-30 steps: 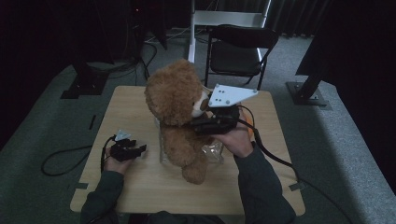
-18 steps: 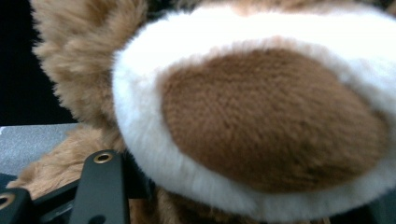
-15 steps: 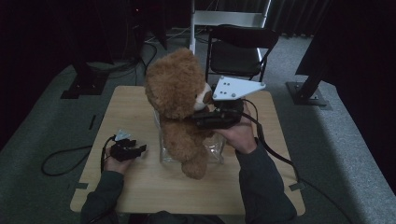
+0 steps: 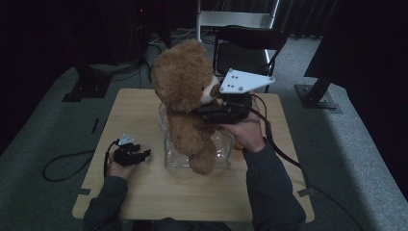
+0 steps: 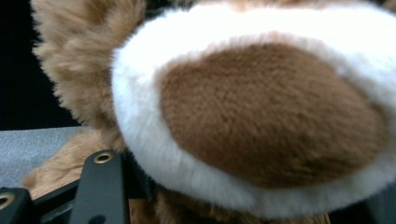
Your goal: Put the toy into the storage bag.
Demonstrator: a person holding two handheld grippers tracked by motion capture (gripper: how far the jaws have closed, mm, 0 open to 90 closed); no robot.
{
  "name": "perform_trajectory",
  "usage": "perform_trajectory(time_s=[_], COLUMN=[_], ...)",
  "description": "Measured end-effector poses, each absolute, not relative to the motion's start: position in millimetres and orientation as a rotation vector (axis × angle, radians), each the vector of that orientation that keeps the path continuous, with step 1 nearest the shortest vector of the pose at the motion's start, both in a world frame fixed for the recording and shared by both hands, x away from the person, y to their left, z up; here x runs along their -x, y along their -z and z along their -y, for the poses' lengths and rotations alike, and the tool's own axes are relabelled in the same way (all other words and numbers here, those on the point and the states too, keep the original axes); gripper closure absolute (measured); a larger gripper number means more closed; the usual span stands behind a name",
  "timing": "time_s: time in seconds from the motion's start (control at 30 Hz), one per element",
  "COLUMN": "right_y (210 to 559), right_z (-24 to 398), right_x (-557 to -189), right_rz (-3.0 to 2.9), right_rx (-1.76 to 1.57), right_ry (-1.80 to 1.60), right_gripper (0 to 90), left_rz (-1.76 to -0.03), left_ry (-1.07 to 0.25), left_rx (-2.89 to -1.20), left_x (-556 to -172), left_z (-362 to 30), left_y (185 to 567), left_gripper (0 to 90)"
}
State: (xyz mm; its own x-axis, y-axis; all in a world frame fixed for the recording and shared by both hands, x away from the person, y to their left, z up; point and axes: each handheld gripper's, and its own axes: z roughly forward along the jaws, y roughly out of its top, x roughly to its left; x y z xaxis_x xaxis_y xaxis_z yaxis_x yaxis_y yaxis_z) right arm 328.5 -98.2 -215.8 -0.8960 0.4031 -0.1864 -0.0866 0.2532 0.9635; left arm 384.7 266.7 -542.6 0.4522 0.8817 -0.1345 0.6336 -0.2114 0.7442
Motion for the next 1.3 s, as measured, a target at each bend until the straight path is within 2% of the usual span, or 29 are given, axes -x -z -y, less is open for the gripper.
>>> perform_trajectory(time_s=[1.3], right_y=[211.2], right_z=[106.6], right_x=[-382.1], right_rz=[-2.101], right_rx=[-0.492], right_ry=[-1.673], right_gripper=[37.5], left_rz=[-1.269], left_ry=[-0.407], left_rx=[-1.937], left_x=[-384.8], left_z=[-267.1], left_y=[542.7], left_gripper=[39.8])
